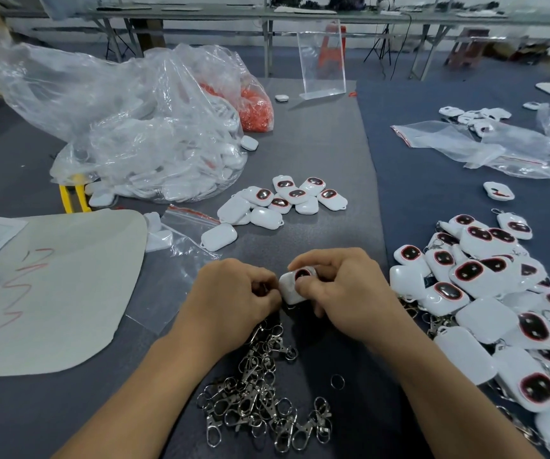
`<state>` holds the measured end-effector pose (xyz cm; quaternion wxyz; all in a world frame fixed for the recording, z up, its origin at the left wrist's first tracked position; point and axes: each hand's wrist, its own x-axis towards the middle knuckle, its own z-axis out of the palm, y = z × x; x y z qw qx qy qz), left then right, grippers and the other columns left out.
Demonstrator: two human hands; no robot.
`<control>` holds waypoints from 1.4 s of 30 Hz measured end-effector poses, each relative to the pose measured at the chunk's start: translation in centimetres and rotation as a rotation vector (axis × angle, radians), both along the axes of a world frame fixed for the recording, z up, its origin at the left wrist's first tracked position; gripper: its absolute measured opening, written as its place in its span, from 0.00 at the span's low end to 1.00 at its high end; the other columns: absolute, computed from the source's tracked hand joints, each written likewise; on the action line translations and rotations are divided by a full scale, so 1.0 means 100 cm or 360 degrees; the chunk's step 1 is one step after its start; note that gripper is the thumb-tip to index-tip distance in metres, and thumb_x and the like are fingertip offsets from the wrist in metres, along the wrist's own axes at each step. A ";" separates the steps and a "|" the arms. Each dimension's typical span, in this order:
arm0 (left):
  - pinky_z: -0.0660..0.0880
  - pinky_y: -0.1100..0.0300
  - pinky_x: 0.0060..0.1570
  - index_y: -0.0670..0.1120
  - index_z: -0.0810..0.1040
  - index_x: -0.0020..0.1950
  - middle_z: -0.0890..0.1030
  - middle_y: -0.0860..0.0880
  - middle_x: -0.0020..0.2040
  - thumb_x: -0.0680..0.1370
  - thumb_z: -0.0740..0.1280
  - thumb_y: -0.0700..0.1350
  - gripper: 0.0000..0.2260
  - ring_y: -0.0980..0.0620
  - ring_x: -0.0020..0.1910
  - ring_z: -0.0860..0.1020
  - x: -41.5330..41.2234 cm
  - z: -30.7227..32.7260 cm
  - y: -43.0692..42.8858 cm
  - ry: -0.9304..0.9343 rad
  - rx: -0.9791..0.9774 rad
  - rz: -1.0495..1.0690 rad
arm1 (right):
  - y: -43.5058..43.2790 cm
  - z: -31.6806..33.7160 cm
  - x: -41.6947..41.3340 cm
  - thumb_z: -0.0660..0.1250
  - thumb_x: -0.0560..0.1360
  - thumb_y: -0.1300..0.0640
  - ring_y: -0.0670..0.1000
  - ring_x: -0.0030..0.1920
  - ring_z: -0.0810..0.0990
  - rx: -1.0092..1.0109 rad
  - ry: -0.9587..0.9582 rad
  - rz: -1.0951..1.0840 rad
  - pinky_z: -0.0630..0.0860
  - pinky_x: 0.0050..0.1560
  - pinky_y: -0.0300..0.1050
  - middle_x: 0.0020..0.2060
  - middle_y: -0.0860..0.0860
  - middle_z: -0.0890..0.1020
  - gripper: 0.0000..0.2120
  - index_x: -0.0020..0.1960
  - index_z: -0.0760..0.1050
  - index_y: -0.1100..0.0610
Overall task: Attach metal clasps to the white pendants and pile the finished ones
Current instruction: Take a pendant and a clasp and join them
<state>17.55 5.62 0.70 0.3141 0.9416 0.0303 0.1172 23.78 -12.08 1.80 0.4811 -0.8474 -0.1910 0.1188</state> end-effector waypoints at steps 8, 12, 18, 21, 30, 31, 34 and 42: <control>0.69 0.71 0.34 0.59 0.86 0.44 0.81 0.58 0.34 0.67 0.79 0.44 0.11 0.59 0.31 0.75 0.000 -0.002 -0.002 -0.0222 -0.0365 0.0045 | -0.002 0.004 0.009 0.67 0.75 0.70 0.49 0.24 0.71 0.0602 0.0641 -0.0203 0.63 0.22 0.36 0.34 0.57 0.84 0.11 0.43 0.85 0.58; 0.72 0.68 0.38 0.56 0.88 0.45 0.84 0.60 0.37 0.72 0.78 0.44 0.07 0.60 0.37 0.81 0.001 0.001 -0.003 -0.0194 -0.0490 -0.0038 | -0.006 0.009 0.013 0.64 0.75 0.70 0.49 0.23 0.70 0.0665 0.0817 -0.0162 0.60 0.21 0.37 0.35 0.58 0.83 0.12 0.43 0.85 0.60; 0.75 0.65 0.41 0.54 0.87 0.42 0.85 0.55 0.38 0.72 0.78 0.43 0.06 0.57 0.38 0.82 0.002 0.004 -0.005 -0.0244 -0.0724 -0.0117 | -0.009 0.010 0.013 0.63 0.74 0.70 0.50 0.24 0.70 0.0750 0.0932 -0.0122 0.62 0.21 0.37 0.35 0.58 0.83 0.13 0.42 0.86 0.60; 0.72 0.67 0.39 0.54 0.87 0.40 0.84 0.54 0.36 0.71 0.77 0.47 0.02 0.59 0.35 0.79 0.003 0.004 -0.005 -0.0282 -0.0764 -0.0121 | -0.008 0.009 0.011 0.64 0.75 0.69 0.50 0.24 0.71 0.0816 0.0915 -0.0112 0.63 0.22 0.38 0.36 0.58 0.83 0.13 0.42 0.86 0.59; 0.68 0.68 0.36 0.54 0.85 0.37 0.81 0.55 0.33 0.71 0.78 0.45 0.05 0.59 0.32 0.75 0.004 0.004 0.000 -0.0293 -0.0588 -0.0126 | 0.000 0.007 0.002 0.66 0.76 0.69 0.51 0.24 0.73 0.1014 0.0787 -0.0204 0.65 0.22 0.38 0.35 0.60 0.83 0.13 0.42 0.86 0.57; 0.69 0.65 0.36 0.54 0.85 0.39 0.80 0.55 0.34 0.71 0.77 0.47 0.03 0.57 0.33 0.76 0.002 0.003 0.000 -0.0310 -0.0484 -0.0132 | 0.002 0.006 0.001 0.66 0.76 0.69 0.51 0.24 0.73 0.1032 0.0778 -0.0223 0.65 0.22 0.38 0.36 0.61 0.83 0.12 0.42 0.85 0.58; 0.70 0.60 0.37 0.54 0.83 0.43 0.79 0.55 0.35 0.72 0.73 0.50 0.02 0.54 0.34 0.76 0.001 0.001 -0.002 -0.0371 -0.0264 -0.0107 | 0.005 0.006 0.000 0.66 0.77 0.69 0.51 0.24 0.73 0.1046 0.0779 -0.0250 0.66 0.22 0.38 0.36 0.61 0.84 0.10 0.44 0.85 0.59; 0.70 0.66 0.35 0.54 0.88 0.40 0.82 0.48 0.31 0.73 0.77 0.51 0.03 0.59 0.32 0.74 0.004 0.000 -0.012 -0.0090 -0.1125 -0.0048 | 0.005 0.008 0.001 0.64 0.78 0.68 0.51 0.25 0.75 0.1150 0.0892 -0.0210 0.69 0.23 0.38 0.37 0.58 0.85 0.13 0.46 0.86 0.57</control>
